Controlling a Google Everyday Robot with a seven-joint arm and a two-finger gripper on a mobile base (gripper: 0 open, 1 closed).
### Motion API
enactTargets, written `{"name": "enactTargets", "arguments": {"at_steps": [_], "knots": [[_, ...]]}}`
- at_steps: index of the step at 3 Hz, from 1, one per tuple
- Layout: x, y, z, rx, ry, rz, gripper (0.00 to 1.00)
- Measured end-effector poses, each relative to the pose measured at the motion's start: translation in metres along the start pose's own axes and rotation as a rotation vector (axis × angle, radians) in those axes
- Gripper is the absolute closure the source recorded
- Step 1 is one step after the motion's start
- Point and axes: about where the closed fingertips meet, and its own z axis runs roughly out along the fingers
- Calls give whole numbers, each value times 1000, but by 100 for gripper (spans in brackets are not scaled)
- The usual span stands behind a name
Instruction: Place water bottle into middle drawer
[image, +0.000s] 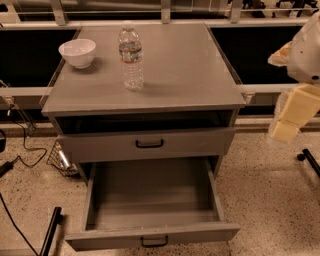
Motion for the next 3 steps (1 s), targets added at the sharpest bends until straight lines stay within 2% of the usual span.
{"name": "enactTargets", "arguments": {"at_steps": [3], "knots": [[-40, -57, 45, -11, -91, 50, 0]]}}
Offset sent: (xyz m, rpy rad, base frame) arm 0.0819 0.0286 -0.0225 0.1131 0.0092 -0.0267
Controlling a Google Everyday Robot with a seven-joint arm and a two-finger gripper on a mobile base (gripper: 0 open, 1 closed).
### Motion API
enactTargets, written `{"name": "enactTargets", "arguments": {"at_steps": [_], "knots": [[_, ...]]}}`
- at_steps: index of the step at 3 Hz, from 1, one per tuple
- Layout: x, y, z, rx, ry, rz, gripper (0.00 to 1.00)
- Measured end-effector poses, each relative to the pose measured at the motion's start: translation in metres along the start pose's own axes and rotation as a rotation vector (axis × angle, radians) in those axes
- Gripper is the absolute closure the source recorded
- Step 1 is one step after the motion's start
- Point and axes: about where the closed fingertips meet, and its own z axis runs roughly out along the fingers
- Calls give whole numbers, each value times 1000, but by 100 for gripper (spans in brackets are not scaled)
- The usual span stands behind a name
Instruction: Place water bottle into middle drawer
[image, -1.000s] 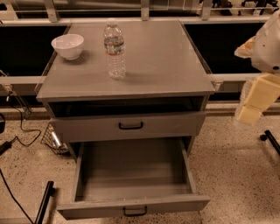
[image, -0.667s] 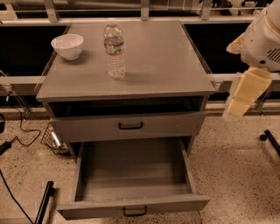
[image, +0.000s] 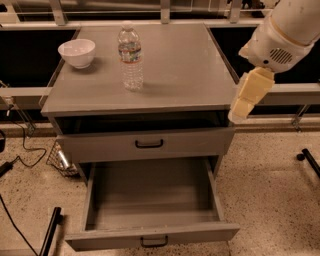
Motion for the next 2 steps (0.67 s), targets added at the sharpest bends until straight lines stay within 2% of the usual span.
{"name": "enactTargets", "arguments": {"at_steps": [1, 2], "knots": [[-14, -24, 20, -4, -37, 31, 0], [-37, -56, 47, -17, -125, 84, 0]]}}
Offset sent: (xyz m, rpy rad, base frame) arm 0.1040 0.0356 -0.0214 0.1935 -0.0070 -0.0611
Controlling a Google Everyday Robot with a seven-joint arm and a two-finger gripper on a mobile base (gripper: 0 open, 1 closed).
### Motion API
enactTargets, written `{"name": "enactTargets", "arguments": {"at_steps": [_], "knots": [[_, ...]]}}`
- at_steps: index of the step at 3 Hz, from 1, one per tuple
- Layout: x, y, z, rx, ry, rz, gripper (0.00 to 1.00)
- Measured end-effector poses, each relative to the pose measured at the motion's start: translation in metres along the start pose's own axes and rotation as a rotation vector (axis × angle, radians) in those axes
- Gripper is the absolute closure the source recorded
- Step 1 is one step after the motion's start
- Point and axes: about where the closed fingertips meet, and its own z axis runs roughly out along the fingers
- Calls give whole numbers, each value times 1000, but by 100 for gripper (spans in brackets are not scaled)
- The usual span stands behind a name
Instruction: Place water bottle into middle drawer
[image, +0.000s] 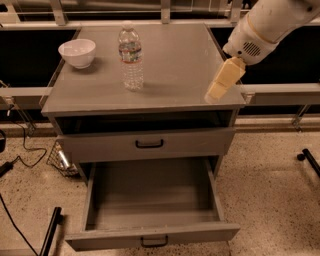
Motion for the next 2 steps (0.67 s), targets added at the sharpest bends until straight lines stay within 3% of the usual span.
{"name": "enactTargets", "arguments": {"at_steps": [1, 2], "knots": [[-19, -11, 22, -46, -100, 45, 0], [-19, -11, 22, -46, -100, 45, 0]]}}
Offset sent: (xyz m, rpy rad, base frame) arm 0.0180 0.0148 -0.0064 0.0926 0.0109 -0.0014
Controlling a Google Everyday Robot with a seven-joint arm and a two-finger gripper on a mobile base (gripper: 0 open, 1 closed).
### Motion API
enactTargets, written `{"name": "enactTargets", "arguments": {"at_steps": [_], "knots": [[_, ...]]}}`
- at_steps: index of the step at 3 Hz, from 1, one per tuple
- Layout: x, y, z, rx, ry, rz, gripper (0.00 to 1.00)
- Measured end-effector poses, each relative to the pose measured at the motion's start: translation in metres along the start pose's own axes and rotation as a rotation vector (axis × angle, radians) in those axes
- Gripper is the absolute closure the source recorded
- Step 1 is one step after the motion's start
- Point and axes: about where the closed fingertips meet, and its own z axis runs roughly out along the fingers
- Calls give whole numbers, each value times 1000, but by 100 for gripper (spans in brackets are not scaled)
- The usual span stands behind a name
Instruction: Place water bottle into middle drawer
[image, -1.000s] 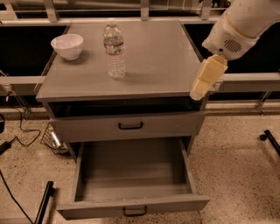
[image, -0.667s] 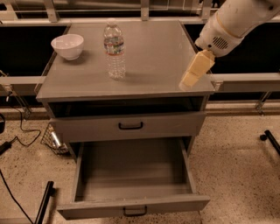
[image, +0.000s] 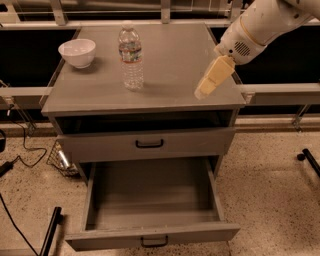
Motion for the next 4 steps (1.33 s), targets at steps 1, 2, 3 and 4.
{"name": "enactTargets", "arguments": {"at_steps": [1, 2, 3, 4], "knots": [[-12, -9, 14, -15, -54, 23, 0], [-26, -20, 25, -19, -108, 39, 0], [-57, -36, 40, -30, -214, 59, 0], [-79, -45, 48, -36, -273, 59, 0]]}}
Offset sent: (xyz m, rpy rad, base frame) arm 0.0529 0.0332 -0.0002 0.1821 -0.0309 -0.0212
